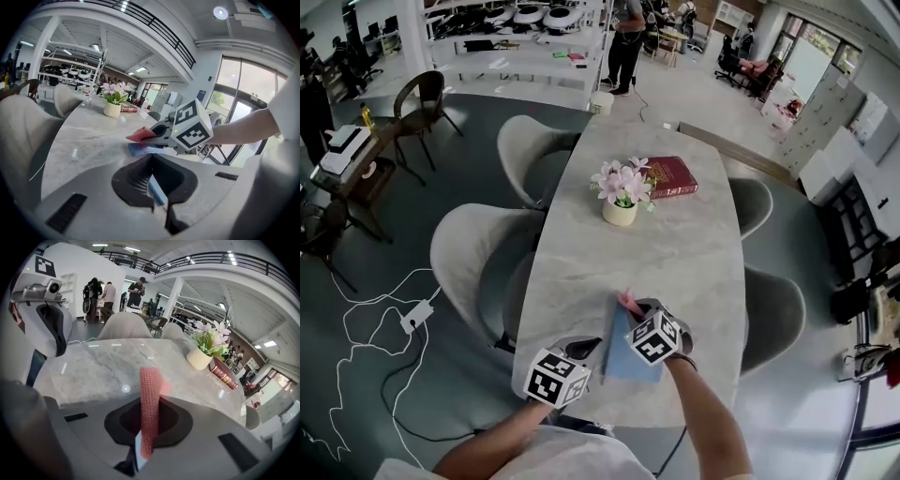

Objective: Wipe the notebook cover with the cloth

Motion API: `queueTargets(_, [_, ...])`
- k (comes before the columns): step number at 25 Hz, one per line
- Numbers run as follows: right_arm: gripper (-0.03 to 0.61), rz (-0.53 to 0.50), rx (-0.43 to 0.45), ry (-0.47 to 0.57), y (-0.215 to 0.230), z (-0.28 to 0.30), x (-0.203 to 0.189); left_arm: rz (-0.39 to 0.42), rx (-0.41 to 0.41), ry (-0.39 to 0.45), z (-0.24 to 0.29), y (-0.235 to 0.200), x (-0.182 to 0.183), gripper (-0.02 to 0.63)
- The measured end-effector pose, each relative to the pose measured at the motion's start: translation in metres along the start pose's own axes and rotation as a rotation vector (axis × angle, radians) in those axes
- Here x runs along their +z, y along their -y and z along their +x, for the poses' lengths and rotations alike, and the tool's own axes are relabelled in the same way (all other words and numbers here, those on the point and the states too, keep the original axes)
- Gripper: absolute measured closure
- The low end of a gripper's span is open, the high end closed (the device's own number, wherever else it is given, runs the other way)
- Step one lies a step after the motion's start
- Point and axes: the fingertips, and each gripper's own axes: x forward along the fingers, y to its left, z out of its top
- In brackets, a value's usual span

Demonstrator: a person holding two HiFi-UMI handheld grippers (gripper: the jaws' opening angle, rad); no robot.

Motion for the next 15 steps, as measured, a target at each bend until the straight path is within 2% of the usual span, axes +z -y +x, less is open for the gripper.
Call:
queueTargets(7, [0.563, -0.056, 0.078, 0.002, -0.005, 0.015, -0.009, -0.037, 0.091, 0.031, 0.002, -0.009, 0.001, 0.607])
queueTargets(15, [0.563, -0.045, 0.151, 0.031, -0.024, 0.005, -0.016, -0.033, 0.139, 0.041, 0.003, -0.004, 0.002, 0.606])
